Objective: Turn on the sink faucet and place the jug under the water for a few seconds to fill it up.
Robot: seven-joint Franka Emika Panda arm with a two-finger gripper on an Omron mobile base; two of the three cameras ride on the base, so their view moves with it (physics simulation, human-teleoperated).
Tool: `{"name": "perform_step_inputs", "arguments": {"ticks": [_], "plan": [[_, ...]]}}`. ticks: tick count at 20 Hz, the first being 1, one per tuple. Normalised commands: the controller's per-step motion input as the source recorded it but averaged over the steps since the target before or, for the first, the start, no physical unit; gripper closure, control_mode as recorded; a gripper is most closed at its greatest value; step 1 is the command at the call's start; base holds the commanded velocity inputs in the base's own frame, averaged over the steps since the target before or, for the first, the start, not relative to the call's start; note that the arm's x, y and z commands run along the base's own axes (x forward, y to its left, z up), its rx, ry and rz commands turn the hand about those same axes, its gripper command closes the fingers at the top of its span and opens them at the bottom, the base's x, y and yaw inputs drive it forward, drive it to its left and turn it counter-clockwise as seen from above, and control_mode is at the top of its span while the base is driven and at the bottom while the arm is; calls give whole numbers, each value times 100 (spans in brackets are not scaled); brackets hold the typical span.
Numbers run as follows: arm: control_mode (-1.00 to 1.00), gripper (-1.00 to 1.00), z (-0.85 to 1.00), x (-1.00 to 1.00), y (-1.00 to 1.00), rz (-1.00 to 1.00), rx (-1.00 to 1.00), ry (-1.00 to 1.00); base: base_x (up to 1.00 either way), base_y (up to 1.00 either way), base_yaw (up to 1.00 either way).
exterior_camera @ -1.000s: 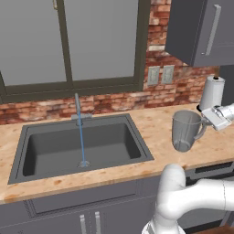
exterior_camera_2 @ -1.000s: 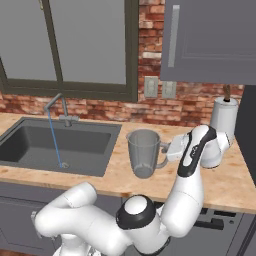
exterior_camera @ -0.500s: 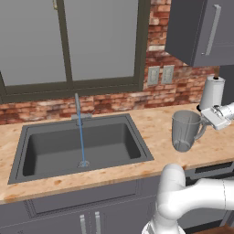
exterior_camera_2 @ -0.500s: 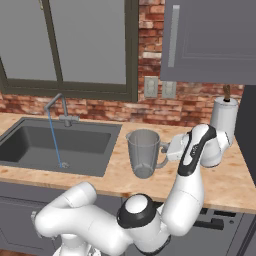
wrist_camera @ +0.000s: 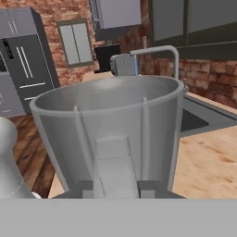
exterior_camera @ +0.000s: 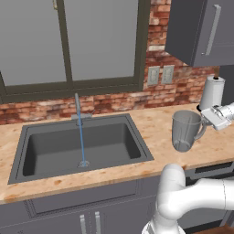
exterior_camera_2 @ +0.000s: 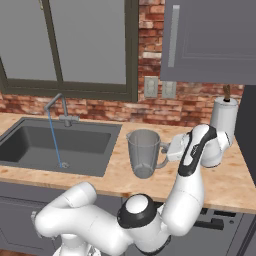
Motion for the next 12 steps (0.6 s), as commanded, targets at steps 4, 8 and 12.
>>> {"name": "perform_step_inputs", "arguments": {"ticks": [4, 8, 12], "plan": [[-100, 100, 1, -6, 1, 3, 0, -7, 0, 0, 0], [-100, 100, 22, 0, 28, 2, 0, -11, 0, 0, 0], [-100, 100, 23, 10, 64, 0, 0, -8, 0, 0, 0]]}}
